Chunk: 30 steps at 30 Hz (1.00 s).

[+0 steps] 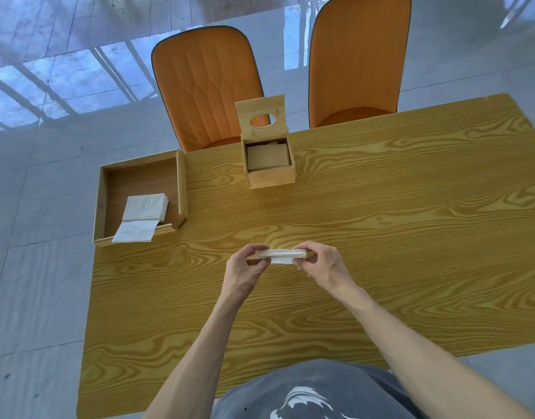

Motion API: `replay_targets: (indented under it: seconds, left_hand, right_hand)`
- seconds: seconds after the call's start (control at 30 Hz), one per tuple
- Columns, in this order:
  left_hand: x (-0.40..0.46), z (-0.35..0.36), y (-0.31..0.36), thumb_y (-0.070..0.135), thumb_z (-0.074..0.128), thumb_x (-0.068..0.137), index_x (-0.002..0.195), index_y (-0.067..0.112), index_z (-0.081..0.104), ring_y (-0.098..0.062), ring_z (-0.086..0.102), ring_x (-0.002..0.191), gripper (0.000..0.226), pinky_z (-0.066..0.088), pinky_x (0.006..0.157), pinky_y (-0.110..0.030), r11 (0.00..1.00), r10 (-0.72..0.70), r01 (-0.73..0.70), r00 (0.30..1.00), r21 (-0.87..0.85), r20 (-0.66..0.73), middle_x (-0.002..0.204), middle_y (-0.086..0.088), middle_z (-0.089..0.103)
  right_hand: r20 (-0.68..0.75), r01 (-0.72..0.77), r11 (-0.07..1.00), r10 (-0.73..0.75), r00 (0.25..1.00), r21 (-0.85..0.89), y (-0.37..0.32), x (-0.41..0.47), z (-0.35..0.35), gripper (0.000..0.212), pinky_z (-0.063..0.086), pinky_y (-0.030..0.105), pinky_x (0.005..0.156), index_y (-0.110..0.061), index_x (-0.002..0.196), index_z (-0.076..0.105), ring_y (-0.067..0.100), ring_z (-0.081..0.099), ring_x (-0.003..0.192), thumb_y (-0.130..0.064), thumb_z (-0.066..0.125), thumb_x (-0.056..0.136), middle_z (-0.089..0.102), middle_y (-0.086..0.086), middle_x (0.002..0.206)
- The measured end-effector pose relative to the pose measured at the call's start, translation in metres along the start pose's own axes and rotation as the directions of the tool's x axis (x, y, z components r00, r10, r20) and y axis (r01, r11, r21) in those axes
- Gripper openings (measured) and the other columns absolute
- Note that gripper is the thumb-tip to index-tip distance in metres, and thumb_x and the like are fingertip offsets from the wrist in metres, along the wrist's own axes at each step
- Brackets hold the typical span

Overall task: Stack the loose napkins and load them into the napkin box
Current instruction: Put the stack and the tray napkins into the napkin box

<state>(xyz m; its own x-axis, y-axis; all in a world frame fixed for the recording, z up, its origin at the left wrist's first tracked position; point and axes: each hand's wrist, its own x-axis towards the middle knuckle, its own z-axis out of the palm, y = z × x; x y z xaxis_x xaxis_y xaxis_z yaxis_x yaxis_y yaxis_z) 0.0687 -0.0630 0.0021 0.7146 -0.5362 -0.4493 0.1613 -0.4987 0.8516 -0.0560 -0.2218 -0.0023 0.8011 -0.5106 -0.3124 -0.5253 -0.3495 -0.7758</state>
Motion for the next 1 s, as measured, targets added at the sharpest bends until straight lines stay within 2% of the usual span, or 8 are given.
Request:
replay_targets:
  seconds: [0.13, 0.27, 0.37, 0.5, 0.67, 0.8, 0.9, 1.0]
  left_hand:
    - [0.009, -0.005, 0.003, 0.017, 0.074, 0.086, 0.100, 0.028, 0.072, -0.009, 0.069, 0.082, 0.019, 0.050, 0.064, -0.017, 1.000, -0.001, 0.001, 1.000, -0.018, -0.002, 0.098, 0.008, 0.075]
    - [0.031, -0.012, 0.017, 0.023, 0.075, 0.086, 0.101, 0.028, 0.069, -0.011, 0.068, 0.081, 0.017, 0.051, 0.065, -0.020, 0.999, 0.040, -0.040, 0.998, 0.019, -0.044, 0.098, 0.008, 0.073]
    - [0.050, -0.020, 0.035, 0.029, 0.075, 0.085, 0.104, 0.023, 0.067, -0.011, 0.069, 0.084, 0.022, 0.056, 0.071, -0.024, 0.997, 0.070, -0.065, 0.993, 0.048, -0.094, 0.095, 0.004, 0.074]
    - [0.081, -0.030, 0.067, 0.033, 0.076, 0.083, 0.103, 0.017, 0.071, -0.006, 0.067, 0.084, 0.027, 0.056, 0.072, -0.023, 0.988, 0.139, -0.125, 0.979, 0.095, -0.151, 0.091, 0.006, 0.072]
    - [0.123, -0.041, 0.107, 0.037, 0.074, 0.085, 0.109, 0.018, 0.072, -0.002, 0.064, 0.086, 0.031, 0.054, 0.075, -0.022, 0.981, 0.184, -0.166, 0.963, 0.105, -0.195, 0.094, 0.008, 0.070]
    - [0.152, -0.046, 0.130, 0.039, 0.075, 0.084, 0.113, 0.022, 0.068, -0.006, 0.066, 0.094, 0.035, 0.054, 0.079, -0.023, 0.986, 0.164, -0.151, 0.963, 0.075, -0.216, 0.098, 0.007, 0.070]
    - [0.167, -0.046, 0.141, 0.037, 0.078, 0.081, 0.108, 0.021, 0.068, -0.007, 0.067, 0.094, 0.033, 0.053, 0.081, -0.021, 0.992, 0.128, -0.123, 0.961, 0.036, -0.243, 0.098, 0.006, 0.072]
    - [0.180, -0.045, 0.147, 0.039, 0.078, 0.080, 0.104, 0.023, 0.069, -0.008, 0.067, 0.094, 0.030, 0.051, 0.082, -0.022, 0.997, 0.076, -0.073, 0.959, 0.022, -0.275, 0.099, 0.005, 0.073]
  right_hand:
    - [-0.013, -0.046, 0.997, 0.047, 0.999, 0.055, -0.002, 0.011, -0.001, 0.021, 0.059, 0.036, 0.071, -0.022, 0.108, 0.071, -0.002, 0.066, 0.060, -0.023, 0.073, 0.087, 0.075, -0.007, 0.077]
    - [-0.034, -0.055, 0.986, 0.061, 0.998, 0.155, -0.012, 0.032, -0.008, 0.028, 0.062, 0.039, 0.068, -0.018, 0.114, 0.069, 0.007, 0.074, 0.072, -0.023, 0.074, 0.087, 0.075, -0.005, 0.091]
    - [-0.060, -0.044, 0.972, 0.059, 0.996, 0.231, -0.026, 0.051, -0.019, 0.032, 0.062, 0.033, 0.062, -0.014, 0.118, 0.065, 0.008, 0.074, 0.072, -0.023, 0.073, 0.089, 0.073, -0.004, 0.099]
    - [-0.135, -0.021, 0.966, 0.057, 0.989, 0.258, -0.047, 0.087, -0.035, 0.021, 0.055, 0.022, 0.052, -0.018, 0.110, 0.065, 0.009, 0.073, 0.065, -0.027, 0.070, 0.091, 0.072, -0.004, 0.100]
    - [-0.178, 0.009, 0.972, 0.034, 0.983, 0.236, -0.071, 0.135, -0.056, 0.029, 0.051, 0.015, 0.059, -0.010, 0.111, 0.069, 0.004, 0.067, 0.061, -0.032, 0.067, 0.093, 0.073, 0.000, 0.094]
    - [-0.227, 0.002, 0.978, 0.046, 0.973, 0.209, -0.084, 0.168, -0.067, 0.036, 0.053, 0.023, 0.076, -0.012, 0.112, 0.069, 0.011, 0.066, 0.087, -0.040, 0.068, 0.090, 0.073, -0.001, 0.101]
    - [-0.262, -0.008, 0.974, 0.070, 0.962, 0.229, -0.090, 0.186, -0.072, 0.037, 0.058, 0.031, 0.080, -0.011, 0.113, 0.069, 0.013, 0.067, 0.090, -0.038, 0.070, 0.088, 0.073, 0.002, 0.104]
    - [-0.272, -0.039, 0.964, 0.113, 0.956, 0.263, -0.091, 0.201, -0.074, 0.042, 0.062, 0.040, 0.077, -0.011, 0.115, 0.066, 0.016, 0.070, 0.089, -0.040, 0.073, 0.086, 0.074, 0.003, 0.103]
